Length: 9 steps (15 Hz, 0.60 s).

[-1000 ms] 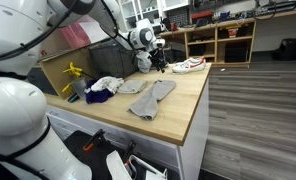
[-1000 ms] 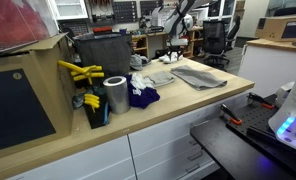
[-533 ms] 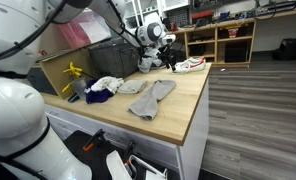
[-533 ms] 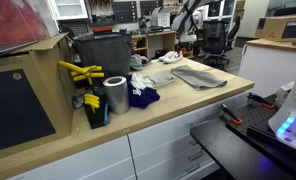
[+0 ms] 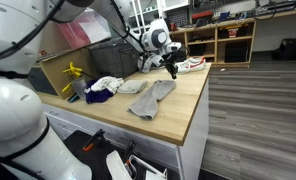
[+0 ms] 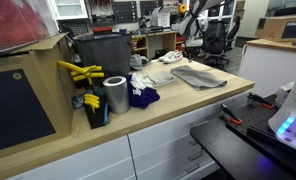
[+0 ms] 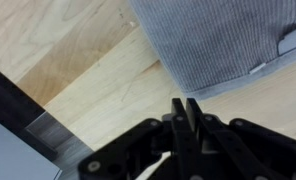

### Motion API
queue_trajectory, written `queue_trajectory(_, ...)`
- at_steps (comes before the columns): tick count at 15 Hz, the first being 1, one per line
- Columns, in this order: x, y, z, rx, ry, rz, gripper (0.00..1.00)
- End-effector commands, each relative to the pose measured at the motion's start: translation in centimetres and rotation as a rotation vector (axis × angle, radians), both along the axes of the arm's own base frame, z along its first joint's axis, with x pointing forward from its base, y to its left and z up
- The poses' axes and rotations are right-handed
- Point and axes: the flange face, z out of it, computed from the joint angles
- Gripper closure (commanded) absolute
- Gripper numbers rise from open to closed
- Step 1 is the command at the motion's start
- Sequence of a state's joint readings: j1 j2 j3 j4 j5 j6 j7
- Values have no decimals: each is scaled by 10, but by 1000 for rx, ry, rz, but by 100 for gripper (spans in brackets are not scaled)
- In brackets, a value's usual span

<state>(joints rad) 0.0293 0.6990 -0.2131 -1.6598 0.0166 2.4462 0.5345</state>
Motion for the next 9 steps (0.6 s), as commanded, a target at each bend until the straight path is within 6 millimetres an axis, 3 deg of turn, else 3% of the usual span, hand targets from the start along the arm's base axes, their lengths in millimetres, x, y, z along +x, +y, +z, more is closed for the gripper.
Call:
queue_trajectory(1, -9, 13, -6, 67, 19, -31, 100)
queue_trajectory(4, -11, 19, -25, 92, 28, -50, 100)
queue_trajectory(9, -20, 4, -62, 61, 50, -42, 100)
